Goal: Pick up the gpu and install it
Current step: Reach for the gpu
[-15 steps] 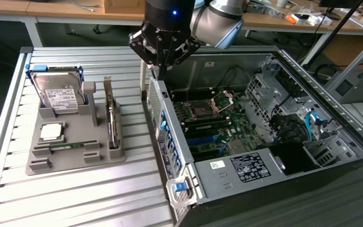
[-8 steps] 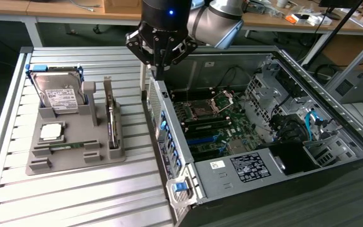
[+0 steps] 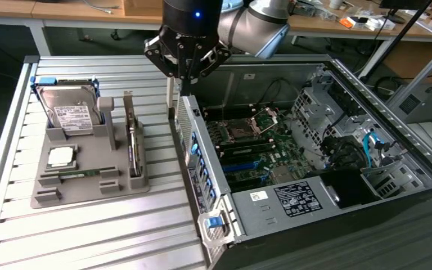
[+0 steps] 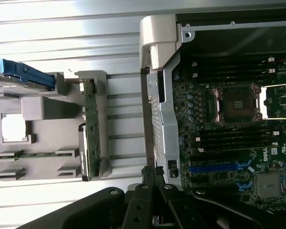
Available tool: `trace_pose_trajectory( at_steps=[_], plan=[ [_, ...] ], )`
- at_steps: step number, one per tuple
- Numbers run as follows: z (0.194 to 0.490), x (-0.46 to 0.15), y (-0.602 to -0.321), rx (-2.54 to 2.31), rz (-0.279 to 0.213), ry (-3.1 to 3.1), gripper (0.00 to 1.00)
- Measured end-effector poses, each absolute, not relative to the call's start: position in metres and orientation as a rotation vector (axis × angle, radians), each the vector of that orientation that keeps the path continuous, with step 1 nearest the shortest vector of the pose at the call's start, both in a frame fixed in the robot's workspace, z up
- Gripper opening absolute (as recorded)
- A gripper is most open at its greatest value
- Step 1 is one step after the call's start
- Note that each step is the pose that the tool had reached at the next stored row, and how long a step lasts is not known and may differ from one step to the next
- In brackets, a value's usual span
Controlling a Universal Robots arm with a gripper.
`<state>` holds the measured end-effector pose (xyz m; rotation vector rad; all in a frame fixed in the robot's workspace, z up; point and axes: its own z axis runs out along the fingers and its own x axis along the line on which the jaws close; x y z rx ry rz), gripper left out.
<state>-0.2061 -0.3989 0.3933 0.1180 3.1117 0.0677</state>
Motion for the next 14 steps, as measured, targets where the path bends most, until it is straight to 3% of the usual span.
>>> trace_pose_trajectory(
  at_steps=[14],
  plan=[
    [0.393, -0.223, -0.399, 0.118, 0.068, 3.112, 0.11]
  ],
)
